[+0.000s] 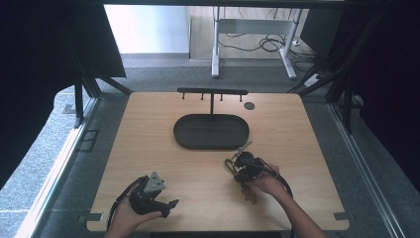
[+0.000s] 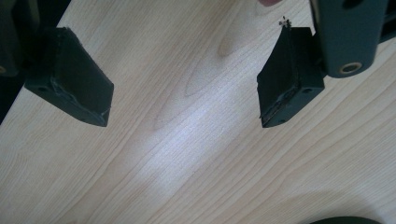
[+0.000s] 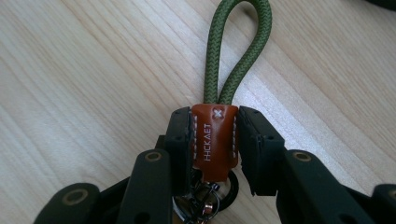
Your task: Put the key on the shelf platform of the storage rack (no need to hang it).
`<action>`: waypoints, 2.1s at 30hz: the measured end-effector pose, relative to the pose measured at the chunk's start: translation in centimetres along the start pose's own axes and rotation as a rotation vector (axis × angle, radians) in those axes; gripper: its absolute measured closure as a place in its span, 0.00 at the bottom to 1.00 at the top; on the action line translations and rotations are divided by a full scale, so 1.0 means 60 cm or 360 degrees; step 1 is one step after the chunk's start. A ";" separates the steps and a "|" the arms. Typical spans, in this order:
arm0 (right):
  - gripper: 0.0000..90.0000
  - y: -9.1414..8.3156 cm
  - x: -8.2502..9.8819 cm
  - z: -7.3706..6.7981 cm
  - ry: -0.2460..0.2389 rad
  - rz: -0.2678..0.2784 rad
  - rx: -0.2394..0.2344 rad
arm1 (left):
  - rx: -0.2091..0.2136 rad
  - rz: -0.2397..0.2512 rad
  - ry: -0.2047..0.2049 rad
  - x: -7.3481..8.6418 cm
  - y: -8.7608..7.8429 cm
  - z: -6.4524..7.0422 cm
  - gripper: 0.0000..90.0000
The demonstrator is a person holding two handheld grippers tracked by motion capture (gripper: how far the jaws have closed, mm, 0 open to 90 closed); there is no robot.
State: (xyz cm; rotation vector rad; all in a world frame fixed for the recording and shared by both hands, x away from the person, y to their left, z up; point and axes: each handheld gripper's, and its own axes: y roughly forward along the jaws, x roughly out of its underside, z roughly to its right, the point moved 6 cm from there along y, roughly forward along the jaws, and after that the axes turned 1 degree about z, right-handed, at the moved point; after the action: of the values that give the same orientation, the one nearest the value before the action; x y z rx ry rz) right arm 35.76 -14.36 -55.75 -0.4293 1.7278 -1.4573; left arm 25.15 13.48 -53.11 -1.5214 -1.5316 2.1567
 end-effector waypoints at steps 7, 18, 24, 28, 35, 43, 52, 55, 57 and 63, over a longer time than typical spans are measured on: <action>0.74 -0.017 -0.005 -0.005 -0.0035 0.0043 -0.0005 | 0.0008 -0.0008 0.0009 -0.001 0.004 0.004 0.21; 0.74 -0.043 -0.011 -0.010 -0.0066 0.0084 0.0001 | 0.0033 -0.0037 0.0026 0.000 0.012 0.011 0.21; 0.74 -0.056 -0.014 -0.008 -0.0073 0.0122 0.0010 | 0.0035 -0.0003 0.0024 -0.005 0.003 0.014 0.21; 0.74 -0.067 -0.017 -0.006 -0.0065 0.0148 0.0018 | 0.0036 -0.0021 0.0019 -0.002 0.009 0.012 0.21; 0.74 -0.081 -0.019 -0.001 -0.0059 0.0194 0.0032 | 0.0036 -0.0026 0.0023 -0.002 0.010 0.012 0.21; 0.74 -0.090 -0.023 -0.004 -0.0077 0.0221 0.0054 | 0.0047 -0.0039 0.0032 -0.001 0.011 0.014 0.21; 0.74 -0.096 -0.028 -0.009 -0.0103 0.0232 0.0090 | 0.0058 -0.0057 0.0042 -0.001 0.018 0.021 0.21; 0.74 -0.096 -0.027 -0.009 -0.0109 0.0228 0.0103 | 0.0091 -0.0101 0.0080 -0.001 0.031 0.035 0.21; 0.74 -0.094 -0.026 -0.009 -0.0115 0.0228 0.0104 | 0.0128 -0.0150 0.0134 -0.001 0.047 0.054 0.21; 0.74 -0.096 -0.021 -0.008 -0.0120 0.0227 0.0119 | 0.0158 -0.0173 0.0204 -0.003 0.055 0.070 0.21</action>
State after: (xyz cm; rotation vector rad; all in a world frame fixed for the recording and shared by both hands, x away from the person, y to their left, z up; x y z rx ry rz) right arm 34.79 -14.75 -49.92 -0.3105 1.6057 -1.3812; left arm 23.52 8.97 -55.45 -1.4776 -1.4106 2.0029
